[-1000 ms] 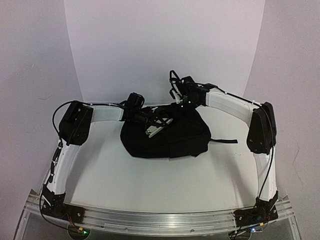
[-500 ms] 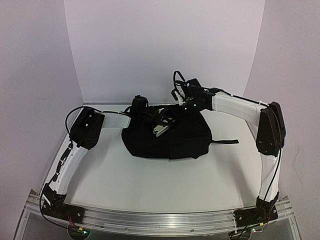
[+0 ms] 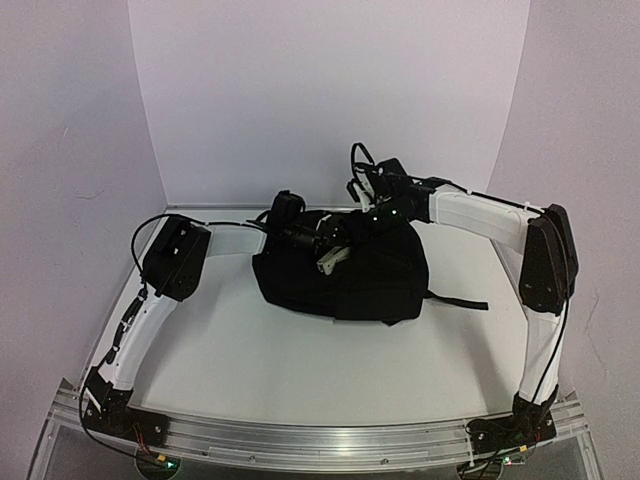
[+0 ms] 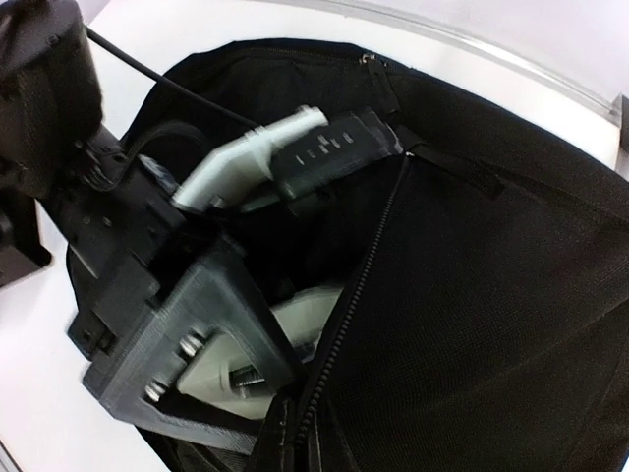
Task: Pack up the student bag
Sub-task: Place the stationery in the student bag.
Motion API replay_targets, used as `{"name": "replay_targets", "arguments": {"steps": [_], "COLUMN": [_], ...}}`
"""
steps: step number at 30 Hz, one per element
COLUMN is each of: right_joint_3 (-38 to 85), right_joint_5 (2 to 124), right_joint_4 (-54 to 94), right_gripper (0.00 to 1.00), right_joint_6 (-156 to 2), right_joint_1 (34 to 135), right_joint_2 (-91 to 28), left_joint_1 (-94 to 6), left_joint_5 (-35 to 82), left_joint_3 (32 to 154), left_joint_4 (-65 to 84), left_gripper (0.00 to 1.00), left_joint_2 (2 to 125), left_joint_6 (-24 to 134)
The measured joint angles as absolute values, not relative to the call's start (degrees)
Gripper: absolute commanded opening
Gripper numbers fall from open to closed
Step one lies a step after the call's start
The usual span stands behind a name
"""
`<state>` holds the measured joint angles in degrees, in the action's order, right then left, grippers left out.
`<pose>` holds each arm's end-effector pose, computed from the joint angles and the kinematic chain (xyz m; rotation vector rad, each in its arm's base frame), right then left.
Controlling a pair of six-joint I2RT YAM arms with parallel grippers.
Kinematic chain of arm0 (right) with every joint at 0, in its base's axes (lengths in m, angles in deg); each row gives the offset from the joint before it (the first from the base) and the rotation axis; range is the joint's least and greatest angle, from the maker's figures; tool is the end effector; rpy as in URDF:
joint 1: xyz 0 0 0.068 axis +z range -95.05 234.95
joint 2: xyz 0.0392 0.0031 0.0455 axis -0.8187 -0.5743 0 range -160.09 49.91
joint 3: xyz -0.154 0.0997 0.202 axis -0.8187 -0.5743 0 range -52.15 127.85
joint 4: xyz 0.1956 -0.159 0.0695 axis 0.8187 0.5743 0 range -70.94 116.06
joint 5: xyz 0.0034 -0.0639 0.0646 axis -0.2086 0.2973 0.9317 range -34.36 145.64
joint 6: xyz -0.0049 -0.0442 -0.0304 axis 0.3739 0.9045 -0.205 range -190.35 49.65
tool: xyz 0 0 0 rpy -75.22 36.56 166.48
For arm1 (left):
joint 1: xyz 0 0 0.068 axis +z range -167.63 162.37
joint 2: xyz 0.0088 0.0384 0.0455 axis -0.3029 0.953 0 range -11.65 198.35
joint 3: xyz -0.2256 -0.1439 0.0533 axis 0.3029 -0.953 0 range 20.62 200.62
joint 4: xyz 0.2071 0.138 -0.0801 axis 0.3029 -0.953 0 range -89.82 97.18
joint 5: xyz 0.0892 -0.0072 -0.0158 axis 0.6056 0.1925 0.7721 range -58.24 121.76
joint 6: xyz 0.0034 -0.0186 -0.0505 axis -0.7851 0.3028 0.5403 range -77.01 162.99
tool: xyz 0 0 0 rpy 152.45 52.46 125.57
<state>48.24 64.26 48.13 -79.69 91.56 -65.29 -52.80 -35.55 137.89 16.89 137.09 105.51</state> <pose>0.3688 0.2805 0.2721 -0.6397 2.3109 0.5647 0.4449 -0.3536 0.1412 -0.4266 -2.2794 2.0045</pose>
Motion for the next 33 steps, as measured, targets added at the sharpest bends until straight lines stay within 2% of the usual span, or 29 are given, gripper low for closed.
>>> {"name": "replay_targets", "arguments": {"steps": [4, 9, 22, 24, 30, 33], "right_joint_3": [46.38, 46.15, 45.76, 45.76, 45.76, 45.76], "right_joint_5": [65.16, 65.70, 67.34, 67.56, 68.21, 68.68], "right_joint_4": [48.52, 48.62, 48.73, 48.78, 49.07, 49.18], "right_gripper": [0.00, 0.00, 0.00, 0.00, 0.00, 0.00], "right_joint_6": [-79.65, -79.63, -79.62, -79.60, -79.40, -79.34], "right_joint_1": [91.55, 91.43, 91.20, 91.20, 91.20, 91.20], "right_joint_2": [-64.17, -63.76, -63.75, -63.76, -63.76, -63.76], "left_joint_1": [-51.84, -49.93, -49.25, -49.27, -49.33, -49.36], "left_joint_5": [-32.22, -31.39, -29.79, -29.12, -27.23, -26.52], "left_joint_3": [131.70, 125.73, 122.08, 122.22, 122.39, 122.37], "left_joint_4": [13.67, 10.86, -3.60, -7.65, -18.53, -21.05], "left_gripper": [0.77, 0.71, 0.77, 0.72, 0.45, 0.44], "left_joint_2": [132.60, 128.68, 123.80, 122.81, 121.30, 121.12], "left_joint_6": [102.84, 100.65, 87.36, 84.02, 75.95, 74.12]}}
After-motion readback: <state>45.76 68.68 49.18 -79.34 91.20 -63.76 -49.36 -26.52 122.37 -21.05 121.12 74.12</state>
